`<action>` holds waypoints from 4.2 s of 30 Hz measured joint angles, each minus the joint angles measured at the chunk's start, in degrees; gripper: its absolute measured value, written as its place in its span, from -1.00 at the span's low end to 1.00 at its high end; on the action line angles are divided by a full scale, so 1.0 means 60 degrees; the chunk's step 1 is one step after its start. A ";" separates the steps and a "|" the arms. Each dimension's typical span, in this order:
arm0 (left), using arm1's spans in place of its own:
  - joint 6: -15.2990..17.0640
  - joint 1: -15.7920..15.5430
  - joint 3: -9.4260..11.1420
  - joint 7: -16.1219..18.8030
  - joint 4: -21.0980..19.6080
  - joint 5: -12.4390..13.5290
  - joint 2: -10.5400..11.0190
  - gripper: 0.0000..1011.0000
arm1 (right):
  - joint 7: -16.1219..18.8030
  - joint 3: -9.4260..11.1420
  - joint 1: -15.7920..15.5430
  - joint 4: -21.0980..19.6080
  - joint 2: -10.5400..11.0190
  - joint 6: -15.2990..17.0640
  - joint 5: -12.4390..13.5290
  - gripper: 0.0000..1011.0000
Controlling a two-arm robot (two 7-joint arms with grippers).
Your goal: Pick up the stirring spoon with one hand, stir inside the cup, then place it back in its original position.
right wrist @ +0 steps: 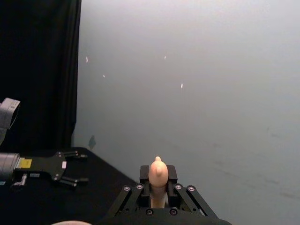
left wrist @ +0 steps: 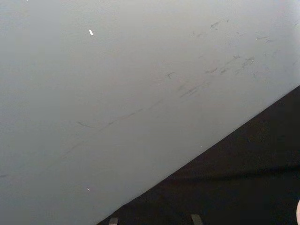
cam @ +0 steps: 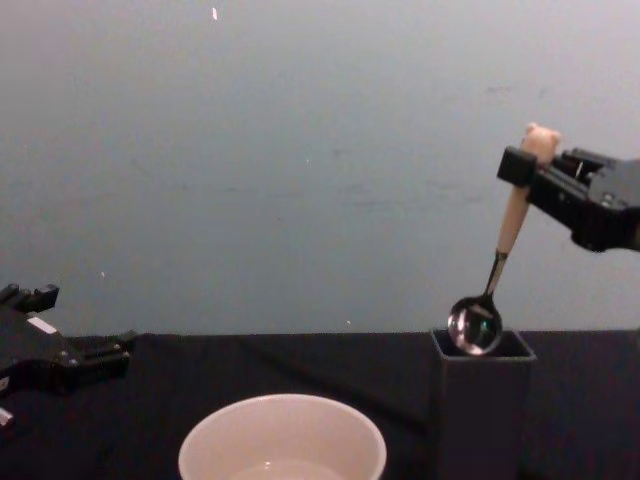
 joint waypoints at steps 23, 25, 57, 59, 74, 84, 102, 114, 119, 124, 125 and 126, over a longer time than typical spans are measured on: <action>0.0000 0.0001 0.0000 0.0000 0.0000 0.0000 0.0000 0.98 | -0.0427 -0.0613 0.0345 0.1231 -0.0440 0.1101 -0.0295 -0.60; 0.0000 0.0000 0.0000 0.0000 0.0000 0.0000 0.0000 0.98 | -0.0454 -0.0634 0.0364 0.1297 -0.0467 0.1145 -0.0320 -0.60; 0.0000 0.0001 0.0000 0.0000 0.0000 0.0000 0.0000 0.98 | -0.0644 -0.0730 0.0419 0.1590 -0.0596 0.1275 -0.0594 -0.14; -0.0001 0.0000 0.0001 0.0000 0.0000 0.0000 0.0000 0.98 | -0.0642 -0.0729 0.0419 0.1590 -0.0596 0.1275 -0.0591 0.02; 0.0000 0.0001 0.0000 0.0000 0.0000 0.0000 0.0000 0.98 | -0.0632 -0.0725 0.0419 0.1590 -0.0596 0.1268 -0.0578 0.89; -0.0001 0.0001 0.0000 0.0000 0.0000 0.0000 0.0000 0.98 | -0.0631 -0.0725 0.0419 0.1590 -0.0597 0.1268 -0.0576 0.98; 0.0000 0.0000 0.0000 0.0000 0.0000 0.0000 0.0000 0.98 | -0.2246 0.0797 0.0352 0.0308 -0.0937 0.0234 -0.0820 0.98; 0.0000 0.0001 0.0000 0.0000 0.0000 0.0000 0.0000 0.98 | -0.3688 0.0736 0.0237 0.1114 -0.1191 0.1912 -0.2203 0.98; -0.0001 0.0000 0.0000 0.0000 0.0000 0.0000 0.0000 0.98 | -0.3550 0.0549 0.0257 0.1638 -0.1298 0.2181 -0.2480 0.98; 0.0000 0.0001 0.0000 0.0000 0.0000 0.0000 0.0000 0.98 | -0.3410 0.0488 0.0310 0.1917 -0.1387 0.2252 -0.2636 0.98; 0.0000 0.0000 0.0000 0.0000 0.0000 0.0000 0.0000 0.98 | -0.3392 0.0483 0.0329 0.1999 -0.1418 0.2278 -0.2690 0.98; 0.0000 0.0001 0.0000 0.0000 0.0000 0.0000 0.0000 0.98 | -0.3392 0.0483 0.0329 0.1999 -0.1418 0.2278 -0.2690 0.98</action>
